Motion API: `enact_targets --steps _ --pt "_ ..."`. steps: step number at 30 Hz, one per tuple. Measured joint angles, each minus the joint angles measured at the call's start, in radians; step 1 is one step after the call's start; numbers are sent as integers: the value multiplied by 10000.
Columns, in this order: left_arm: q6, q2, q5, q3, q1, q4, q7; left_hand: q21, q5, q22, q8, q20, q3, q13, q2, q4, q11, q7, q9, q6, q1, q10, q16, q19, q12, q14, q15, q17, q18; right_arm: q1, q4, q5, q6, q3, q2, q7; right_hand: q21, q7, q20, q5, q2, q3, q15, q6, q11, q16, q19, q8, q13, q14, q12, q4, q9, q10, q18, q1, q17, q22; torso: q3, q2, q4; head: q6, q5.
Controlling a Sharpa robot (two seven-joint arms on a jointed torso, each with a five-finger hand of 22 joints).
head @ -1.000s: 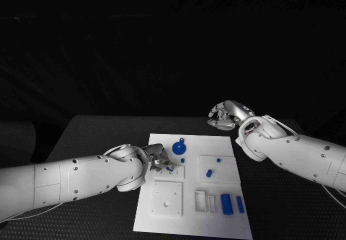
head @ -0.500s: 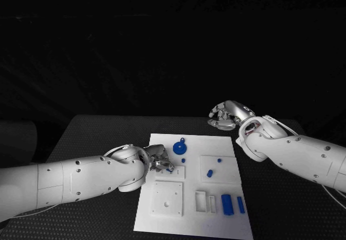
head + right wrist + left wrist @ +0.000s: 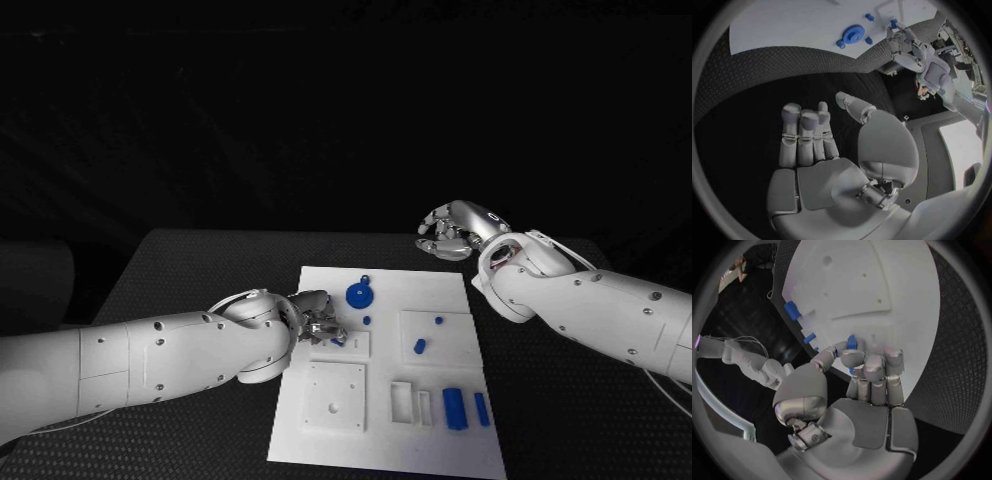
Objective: Assemble the parts on the task board
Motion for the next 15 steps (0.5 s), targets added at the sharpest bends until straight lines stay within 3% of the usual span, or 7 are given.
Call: enact_targets --steps 9,13,15 --pt "47 61 -2 4 -29 -56 -21 0 -561 8 11 0 28 -119 158 -24 1 0 84 0 -158 -1 40 0 75 15 15 -133 1 0 7 5 5 0 -4 0 0 34 3 110 42 0 3 -33 0 0 -1 0 -19 -3 0 0 0 0 0 -41 10 10 -1 0 -1 1 -10" --pt "60 72 -1 7 -32 -63 -26 0 -1129 7 12 0 43 -193 271 -36 2 0 204 0 -271 -2 109 0 132 16 16 -213 1 0 10 6 5 0 -5 0 -38 33 14 187 41 0 13 -33 0 0 -13 0 -23 -13 0 0 0 1 0 -41 20 17 -1 -1 -1 0 -10" --pt "69 75 0 8 -33 -62 -29 0 -1256 7 12 0 40 -206 304 -31 2 0 208 0 -304 -2 109 0 163 17 16 -228 1 0 16 7 6 0 -9 0 -38 33 14 201 41 0 14 -33 0 0 -13 0 -23 -14 0 0 0 1 0 -41 20 20 0 -2 -1 5 -10"
